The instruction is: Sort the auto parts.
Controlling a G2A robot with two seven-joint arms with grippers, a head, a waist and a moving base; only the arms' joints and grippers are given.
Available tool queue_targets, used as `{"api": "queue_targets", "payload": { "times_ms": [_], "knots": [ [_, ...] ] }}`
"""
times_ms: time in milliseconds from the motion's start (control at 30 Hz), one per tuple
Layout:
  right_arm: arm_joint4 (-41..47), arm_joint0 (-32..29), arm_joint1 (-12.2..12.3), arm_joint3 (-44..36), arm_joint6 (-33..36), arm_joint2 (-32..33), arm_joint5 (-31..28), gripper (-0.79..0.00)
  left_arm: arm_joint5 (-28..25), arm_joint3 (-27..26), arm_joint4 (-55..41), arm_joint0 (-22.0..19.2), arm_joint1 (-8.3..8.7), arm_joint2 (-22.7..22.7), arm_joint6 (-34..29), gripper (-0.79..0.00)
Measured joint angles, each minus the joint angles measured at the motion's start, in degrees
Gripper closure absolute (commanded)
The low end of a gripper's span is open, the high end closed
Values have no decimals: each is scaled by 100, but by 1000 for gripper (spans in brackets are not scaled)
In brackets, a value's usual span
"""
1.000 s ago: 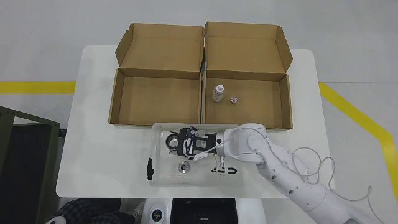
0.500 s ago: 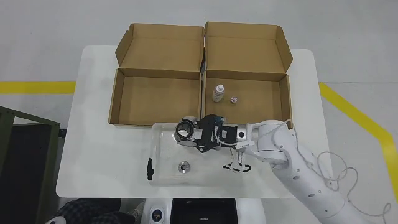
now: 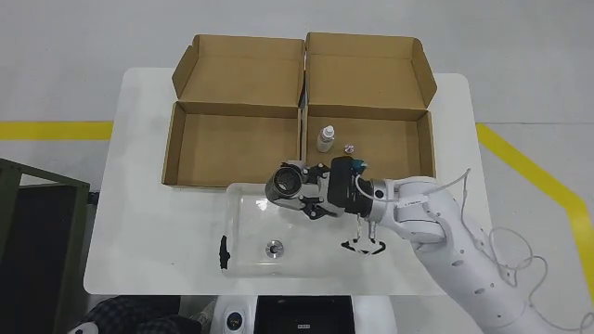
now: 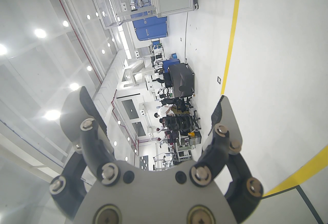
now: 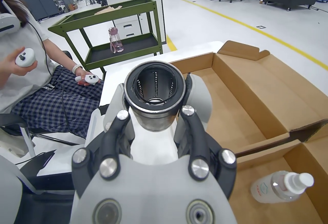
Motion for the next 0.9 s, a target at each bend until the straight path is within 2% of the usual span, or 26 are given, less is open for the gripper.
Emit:
{"api": "queue_targets", "payload": {
  "times_ms": [900],
  "knots": [
    [510, 12, -55, 106, -340, 128, 154, 0, 0, 0, 0, 0, 0, 0, 0, -785]
  ]
}}
